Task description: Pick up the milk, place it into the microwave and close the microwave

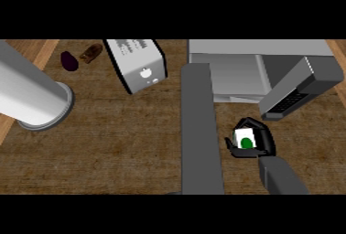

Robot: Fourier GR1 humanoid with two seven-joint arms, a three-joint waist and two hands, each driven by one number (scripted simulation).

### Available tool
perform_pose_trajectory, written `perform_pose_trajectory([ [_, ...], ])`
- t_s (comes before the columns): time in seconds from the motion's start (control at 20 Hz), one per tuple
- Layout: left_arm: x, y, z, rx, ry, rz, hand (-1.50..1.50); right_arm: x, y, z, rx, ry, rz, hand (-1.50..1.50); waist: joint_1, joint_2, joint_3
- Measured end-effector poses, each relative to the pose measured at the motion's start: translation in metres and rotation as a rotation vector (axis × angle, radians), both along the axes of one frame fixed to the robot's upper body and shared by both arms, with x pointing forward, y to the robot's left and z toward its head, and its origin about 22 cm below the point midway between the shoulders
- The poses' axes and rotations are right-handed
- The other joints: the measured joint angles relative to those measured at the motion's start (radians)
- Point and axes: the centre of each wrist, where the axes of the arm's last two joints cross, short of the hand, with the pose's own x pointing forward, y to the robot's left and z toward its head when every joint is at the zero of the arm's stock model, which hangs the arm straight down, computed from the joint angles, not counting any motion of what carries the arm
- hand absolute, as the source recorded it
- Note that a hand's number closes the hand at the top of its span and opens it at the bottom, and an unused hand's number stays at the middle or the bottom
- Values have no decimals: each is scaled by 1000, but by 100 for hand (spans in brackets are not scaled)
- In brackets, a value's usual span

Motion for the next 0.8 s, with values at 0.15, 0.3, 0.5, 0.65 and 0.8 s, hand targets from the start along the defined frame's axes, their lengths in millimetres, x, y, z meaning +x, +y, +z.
perform_pose_trajectory([
  [0.15,2,5,0,-1,13,0,-150,17,3,12,-16,-27,-17,150,0,0,0],
  [0.3,4,5,3,7,13,3,-150,35,-1,28,-27,-61,-33,150,0,0,-1],
  [0.5,7,8,4,9,11,-6,-150,58,0,49,-62,-70,-40,150,10,4,0],
  [0.65,11,8,5,12,16,-12,-150,78,-4,70,-87,-68,-57,150,15,7,0],
  [0.8,16,7,3,13,14,-17,-150,92,-4,87,-108,-65,-72,150,24,12,0],
])
